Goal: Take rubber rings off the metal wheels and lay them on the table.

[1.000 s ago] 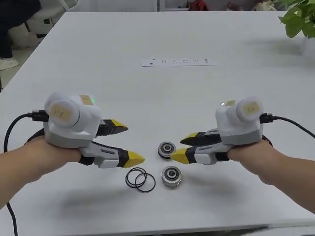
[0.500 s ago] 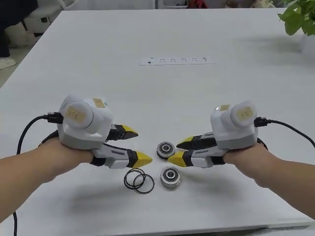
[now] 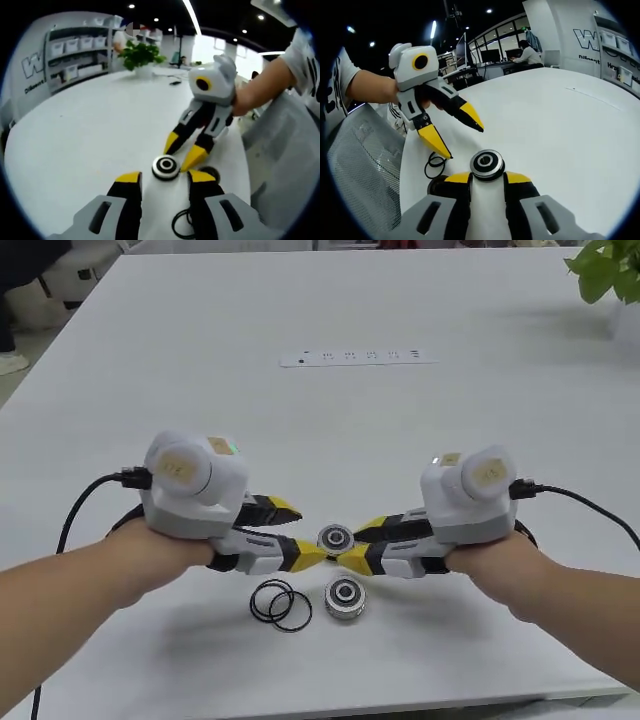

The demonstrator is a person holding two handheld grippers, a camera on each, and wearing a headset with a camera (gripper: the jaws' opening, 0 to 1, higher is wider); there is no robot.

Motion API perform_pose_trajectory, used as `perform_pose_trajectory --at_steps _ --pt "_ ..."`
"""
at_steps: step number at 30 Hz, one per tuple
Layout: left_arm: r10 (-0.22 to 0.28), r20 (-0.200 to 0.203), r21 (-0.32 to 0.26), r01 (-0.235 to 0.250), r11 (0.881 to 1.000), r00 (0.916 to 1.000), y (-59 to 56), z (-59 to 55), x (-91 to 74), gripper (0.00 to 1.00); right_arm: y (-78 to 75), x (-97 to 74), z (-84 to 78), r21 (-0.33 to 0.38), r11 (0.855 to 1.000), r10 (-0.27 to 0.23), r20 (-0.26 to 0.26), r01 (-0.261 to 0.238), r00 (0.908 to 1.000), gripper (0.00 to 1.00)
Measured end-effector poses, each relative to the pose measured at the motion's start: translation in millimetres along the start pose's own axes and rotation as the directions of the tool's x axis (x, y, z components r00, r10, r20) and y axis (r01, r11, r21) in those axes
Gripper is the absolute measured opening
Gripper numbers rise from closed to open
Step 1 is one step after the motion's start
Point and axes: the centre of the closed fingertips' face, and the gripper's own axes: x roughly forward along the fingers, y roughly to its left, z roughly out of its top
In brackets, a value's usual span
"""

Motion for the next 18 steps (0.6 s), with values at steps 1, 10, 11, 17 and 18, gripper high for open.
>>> perform_pose_trajectory --at_steps 1,10,11,17,18 --pt "-0.002 0.001 -0.003 0.002 1.000 1.0000 -0.9 0.0 1.5 0.36 0.3 -0.2 0.1 -0.002 1.000 0.000 0.001 0.000 1.0000 0.21" --pt "-0.017 0.008 -0.029 0.017 0.999 0.9998 -4.6 2.3 14.8 0.31 1.3 -1.1 0.2 -0.002 1.000 0.000 0.008 0.000 1.0000 0.21" --pt "-0.018 0.008 -0.030 0.018 0.999 0.9998 -5.3 2.8 16.0 0.30 1.0 -1.0 0.3 -0.001 1.000 0.000 0.009 0.000 1.0000 0.20" --pt "-0.015 -0.002 -0.010 0.015 1.000 0.9999 -6.1 2.9 21.5 0.26 0.9 -1.2 0.2 0.004 1.000 -0.001 0.014 0.001 0.9999 0.20" --pt "-0.015 -0.004 -0.013 0.015 1.000 0.9999 -6.1 2.8 21.9 0.25 0.8 -1.3 0.1 0.004 1.000 -0.001 0.015 0.001 0.9999 0.20"
